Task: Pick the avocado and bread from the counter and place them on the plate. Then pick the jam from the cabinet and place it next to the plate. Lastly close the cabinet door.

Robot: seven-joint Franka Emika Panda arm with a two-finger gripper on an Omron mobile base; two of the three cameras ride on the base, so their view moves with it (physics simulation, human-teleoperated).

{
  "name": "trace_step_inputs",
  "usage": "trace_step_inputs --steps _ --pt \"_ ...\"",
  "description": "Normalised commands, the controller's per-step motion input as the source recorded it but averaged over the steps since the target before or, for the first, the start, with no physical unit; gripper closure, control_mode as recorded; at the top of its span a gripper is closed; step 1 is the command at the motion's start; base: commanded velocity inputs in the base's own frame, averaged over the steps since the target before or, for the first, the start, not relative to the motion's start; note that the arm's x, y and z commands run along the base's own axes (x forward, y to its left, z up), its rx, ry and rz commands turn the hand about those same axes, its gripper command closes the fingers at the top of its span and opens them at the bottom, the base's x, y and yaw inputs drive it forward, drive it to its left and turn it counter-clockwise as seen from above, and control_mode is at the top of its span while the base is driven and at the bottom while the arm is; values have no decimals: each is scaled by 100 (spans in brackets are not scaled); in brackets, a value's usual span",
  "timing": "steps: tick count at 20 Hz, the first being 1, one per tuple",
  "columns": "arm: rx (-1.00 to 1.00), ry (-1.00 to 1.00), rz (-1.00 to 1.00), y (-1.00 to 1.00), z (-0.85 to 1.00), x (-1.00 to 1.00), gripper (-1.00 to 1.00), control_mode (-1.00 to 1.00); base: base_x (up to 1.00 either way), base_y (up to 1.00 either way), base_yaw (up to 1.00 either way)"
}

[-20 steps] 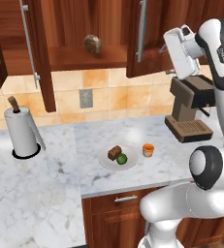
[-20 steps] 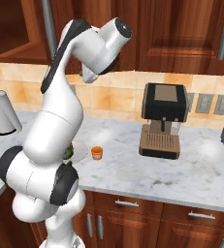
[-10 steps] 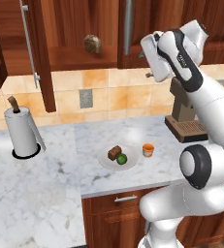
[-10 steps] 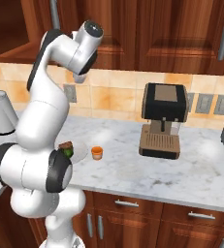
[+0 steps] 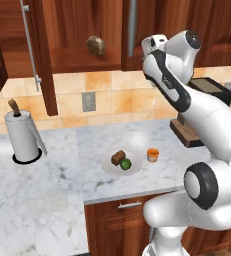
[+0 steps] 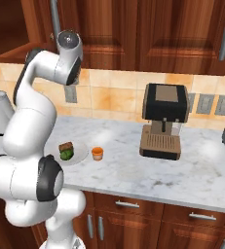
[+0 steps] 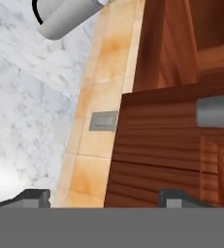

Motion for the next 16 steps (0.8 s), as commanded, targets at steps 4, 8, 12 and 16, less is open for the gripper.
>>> trace_step_inputs --steps 4,8,12,16 --pt "-13 -2 -18 14 -4 30 -100 -100 0 0 0" --pt "-11 3 -7 -16 5 -22 -100 -100 0 0 0" --pt "-4 8 -12 -50 -8 -67 -100 -100 0 0 0" --pt "-5 4 -4 -15 -24 -72 -100 -100 0 0 0"
